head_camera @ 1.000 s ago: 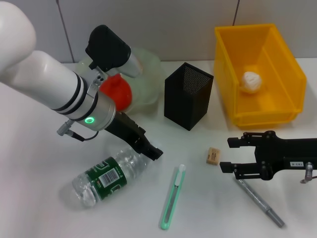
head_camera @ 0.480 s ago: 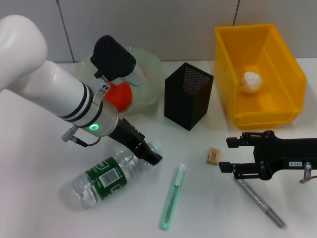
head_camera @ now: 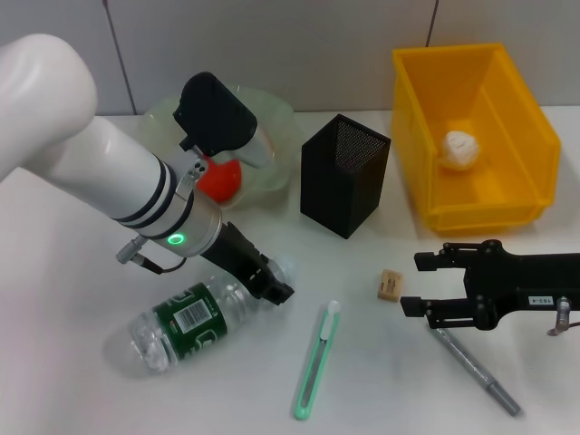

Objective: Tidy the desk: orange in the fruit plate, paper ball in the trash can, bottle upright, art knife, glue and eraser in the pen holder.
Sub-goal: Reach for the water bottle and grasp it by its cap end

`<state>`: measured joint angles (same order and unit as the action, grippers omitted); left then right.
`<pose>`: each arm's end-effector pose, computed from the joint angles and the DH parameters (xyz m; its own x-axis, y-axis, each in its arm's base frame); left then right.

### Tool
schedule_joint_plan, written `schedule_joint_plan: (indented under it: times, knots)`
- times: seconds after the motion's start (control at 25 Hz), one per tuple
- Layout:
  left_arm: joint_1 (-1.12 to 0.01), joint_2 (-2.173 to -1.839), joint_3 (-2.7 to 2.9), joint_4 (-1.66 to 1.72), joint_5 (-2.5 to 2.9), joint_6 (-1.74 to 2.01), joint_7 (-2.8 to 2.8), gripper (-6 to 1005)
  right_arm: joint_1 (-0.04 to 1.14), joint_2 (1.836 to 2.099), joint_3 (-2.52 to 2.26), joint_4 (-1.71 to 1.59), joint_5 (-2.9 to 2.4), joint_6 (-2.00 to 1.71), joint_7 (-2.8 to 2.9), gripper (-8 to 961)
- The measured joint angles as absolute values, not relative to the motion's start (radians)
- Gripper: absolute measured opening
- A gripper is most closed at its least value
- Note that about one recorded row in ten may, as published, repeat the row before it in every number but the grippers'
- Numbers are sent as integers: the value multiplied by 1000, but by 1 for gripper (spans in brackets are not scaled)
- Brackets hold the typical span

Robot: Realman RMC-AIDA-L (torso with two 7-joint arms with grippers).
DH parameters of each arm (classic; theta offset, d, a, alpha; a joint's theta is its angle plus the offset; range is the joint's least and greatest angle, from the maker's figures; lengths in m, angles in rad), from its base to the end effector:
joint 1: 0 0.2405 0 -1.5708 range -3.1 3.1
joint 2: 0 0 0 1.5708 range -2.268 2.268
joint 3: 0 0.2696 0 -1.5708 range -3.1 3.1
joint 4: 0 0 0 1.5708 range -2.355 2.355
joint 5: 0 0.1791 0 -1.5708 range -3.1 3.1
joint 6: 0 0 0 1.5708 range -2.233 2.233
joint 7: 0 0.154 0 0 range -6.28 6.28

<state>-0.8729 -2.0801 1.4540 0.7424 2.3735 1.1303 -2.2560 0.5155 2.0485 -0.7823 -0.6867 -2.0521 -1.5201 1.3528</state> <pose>-0.1853 0.3801 -0.0865 0.8601 0.4733 -0.1905 0.4053 -0.8606 -0.3083 0.2647 0.3125 -0.0160 0.8758 -0.3083 -0.3714 -0.3920 -0.9033 -0.1746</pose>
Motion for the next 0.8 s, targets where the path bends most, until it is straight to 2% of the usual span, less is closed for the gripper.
schedule_joint_plan:
  times: [0.12,0.4,0.8]
  knots:
    - [-873,-2080,1457,742,2366,1119,-2256,545,515,2049,-782,-686,-2052,-1515,1353,745]
    - [-872,-2080,1457,742,2365,1111,-2251,551,515,2049,-785,-686,-2053,-1510,1356,745]
    - [-870,-2080,1468,741,2364,1109,-2248,487,515,2049,-782,-689,-2053,-1509,1357,745]
